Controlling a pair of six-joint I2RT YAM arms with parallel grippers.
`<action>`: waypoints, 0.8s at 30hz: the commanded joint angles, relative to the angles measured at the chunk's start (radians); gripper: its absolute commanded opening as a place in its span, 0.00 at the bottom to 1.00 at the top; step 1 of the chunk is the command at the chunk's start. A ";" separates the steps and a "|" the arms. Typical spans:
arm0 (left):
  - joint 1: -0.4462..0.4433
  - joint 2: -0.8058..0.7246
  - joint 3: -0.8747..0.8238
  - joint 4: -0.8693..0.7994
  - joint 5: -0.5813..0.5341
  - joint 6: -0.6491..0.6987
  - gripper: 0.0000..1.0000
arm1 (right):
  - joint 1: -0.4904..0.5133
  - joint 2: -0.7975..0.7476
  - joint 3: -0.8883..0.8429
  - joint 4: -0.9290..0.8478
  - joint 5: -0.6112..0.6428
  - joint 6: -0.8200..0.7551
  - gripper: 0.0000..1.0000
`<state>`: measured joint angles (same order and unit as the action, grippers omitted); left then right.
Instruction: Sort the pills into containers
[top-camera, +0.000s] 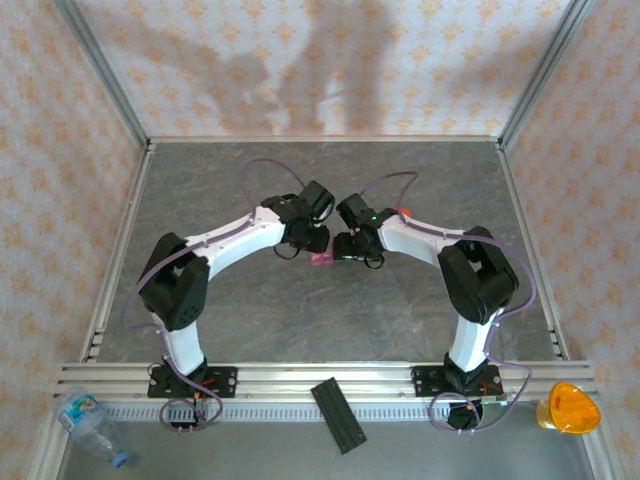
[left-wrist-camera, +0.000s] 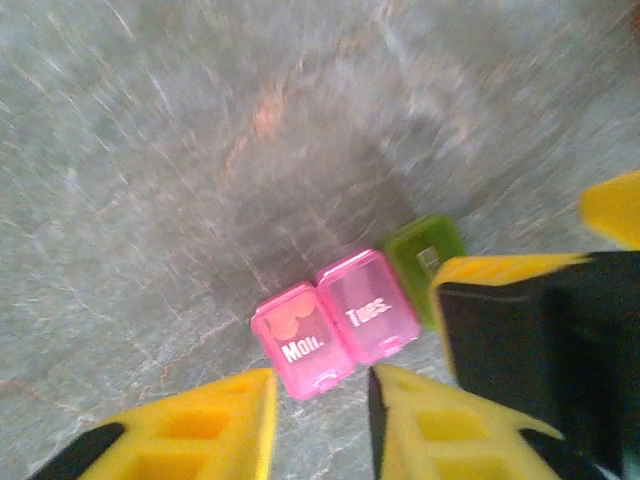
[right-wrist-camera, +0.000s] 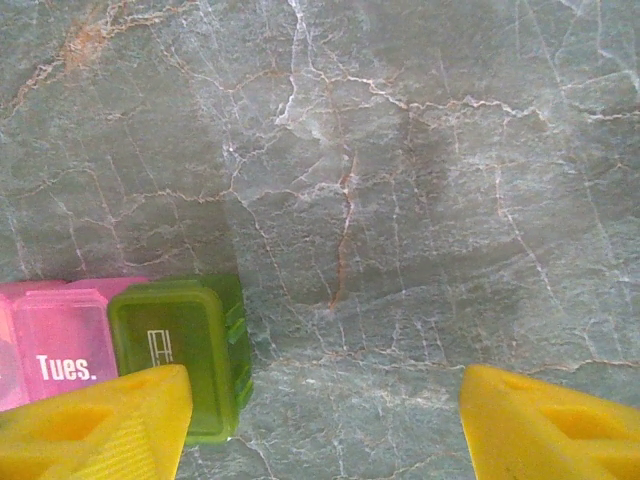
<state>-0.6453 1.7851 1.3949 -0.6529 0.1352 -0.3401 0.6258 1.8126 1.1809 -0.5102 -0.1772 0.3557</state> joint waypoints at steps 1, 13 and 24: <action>0.017 -0.098 0.028 -0.040 -0.086 0.009 0.39 | 0.002 0.005 0.043 -0.060 0.041 -0.015 0.71; 0.066 -0.366 -0.096 0.090 -0.321 0.048 1.00 | -0.028 -0.192 0.286 -0.194 0.055 -0.054 0.75; 0.093 -0.616 -0.462 0.619 -0.649 0.344 1.00 | -0.282 -0.394 0.371 -0.188 0.168 -0.063 0.87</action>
<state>-0.5663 1.2091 1.0149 -0.2798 -0.3847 -0.1493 0.3916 1.4551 1.5509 -0.6682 -0.0940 0.3027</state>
